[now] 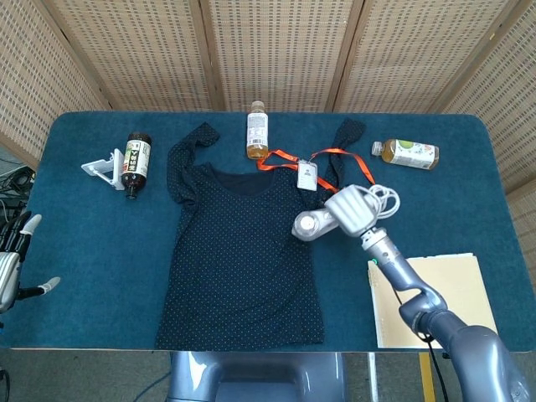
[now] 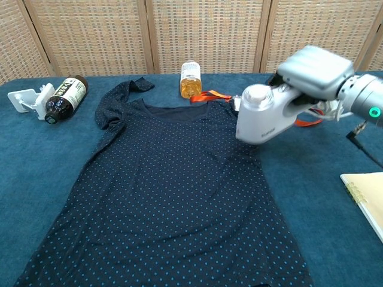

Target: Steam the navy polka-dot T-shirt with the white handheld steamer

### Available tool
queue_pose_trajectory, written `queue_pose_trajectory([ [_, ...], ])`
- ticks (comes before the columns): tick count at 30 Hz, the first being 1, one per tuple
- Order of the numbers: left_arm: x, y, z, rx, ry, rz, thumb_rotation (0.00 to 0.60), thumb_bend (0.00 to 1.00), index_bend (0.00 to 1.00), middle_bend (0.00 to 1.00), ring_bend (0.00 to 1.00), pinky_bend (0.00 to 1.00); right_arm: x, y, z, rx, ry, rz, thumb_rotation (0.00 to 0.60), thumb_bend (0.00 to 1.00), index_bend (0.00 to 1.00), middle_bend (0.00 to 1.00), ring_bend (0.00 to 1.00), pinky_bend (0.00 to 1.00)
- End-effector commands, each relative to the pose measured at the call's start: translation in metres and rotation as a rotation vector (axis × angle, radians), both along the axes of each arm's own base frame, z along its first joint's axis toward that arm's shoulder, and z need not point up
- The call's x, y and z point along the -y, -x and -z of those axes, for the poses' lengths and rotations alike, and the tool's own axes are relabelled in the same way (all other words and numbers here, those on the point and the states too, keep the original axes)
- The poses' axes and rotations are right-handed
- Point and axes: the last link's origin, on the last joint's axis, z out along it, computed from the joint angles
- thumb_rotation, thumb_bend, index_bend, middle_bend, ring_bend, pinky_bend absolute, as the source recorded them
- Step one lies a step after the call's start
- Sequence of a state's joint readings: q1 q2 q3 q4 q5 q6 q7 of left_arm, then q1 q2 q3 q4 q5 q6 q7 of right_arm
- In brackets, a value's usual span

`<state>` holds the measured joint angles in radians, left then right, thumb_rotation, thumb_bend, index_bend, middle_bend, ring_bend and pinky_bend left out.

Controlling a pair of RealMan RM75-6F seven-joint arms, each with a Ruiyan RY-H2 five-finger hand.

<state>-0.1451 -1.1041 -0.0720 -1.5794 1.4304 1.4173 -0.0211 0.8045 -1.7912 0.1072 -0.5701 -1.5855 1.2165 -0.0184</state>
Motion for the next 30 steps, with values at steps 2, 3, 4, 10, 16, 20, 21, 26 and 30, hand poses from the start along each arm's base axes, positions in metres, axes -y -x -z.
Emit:
queue_pose_trajectory([
  [2,0.000,0.000,0.000,0.000,-0.001,0.001,0.600,0.00,0.00,0.00,0.00,0.00,0.026,0.012,-0.040,0.044,0.100,0.107,0.600,1.00,0.83,0.68,0.78,0.97],
  [3,0.000,0.000,0.000,0.001,-0.001,0.002,0.600,0.00,0.00,0.00,0.00,0.00,0.030,0.017,-0.048,0.045,0.122,0.138,0.600,1.00,0.83,0.68,0.78,0.97],
  [4,0.001,-0.001,0.000,0.001,-0.001,0.002,0.600,0.00,0.00,0.00,0.00,0.00,0.033,0.021,-0.052,0.041,0.134,0.154,0.600,1.00,0.83,0.68,0.78,0.97],
  [10,0.001,-0.003,0.003,-0.001,0.006,0.003,0.600,0.00,0.00,0.00,0.00,0.00,0.036,0.052,-0.066,-0.003,0.170,0.252,0.600,1.00,0.83,0.68,0.78,0.97],
  [16,0.001,-0.003,0.005,-0.005,0.010,0.000,0.600,0.00,0.00,0.00,0.00,0.00,0.031,0.077,-0.061,-0.039,0.154,0.332,0.600,1.00,0.83,0.68,0.78,0.97],
  [20,0.001,-0.004,0.007,-0.006,0.013,-0.002,0.600,0.00,0.00,0.00,0.00,0.00,0.027,0.088,-0.052,-0.050,0.128,0.369,0.600,1.00,0.82,0.68,0.78,0.97],
  [21,0.001,-0.004,0.007,-0.007,0.014,-0.004,0.600,0.00,0.00,0.00,0.00,0.00,0.025,0.090,-0.049,-0.054,0.119,0.376,0.600,1.00,0.82,0.68,0.78,0.97],
  [26,0.000,-0.005,0.009,-0.007,0.017,-0.005,0.600,0.00,0.00,0.00,0.00,0.00,0.020,0.097,-0.036,-0.058,0.083,0.406,0.600,0.99,0.81,0.67,0.77,0.95],
  [30,0.000,-0.004,0.008,-0.003,0.015,-0.013,0.600,0.00,0.00,0.00,0.00,0.00,0.018,0.100,-0.029,-0.066,0.070,0.416,0.600,0.63,0.60,0.52,0.64,0.76],
])
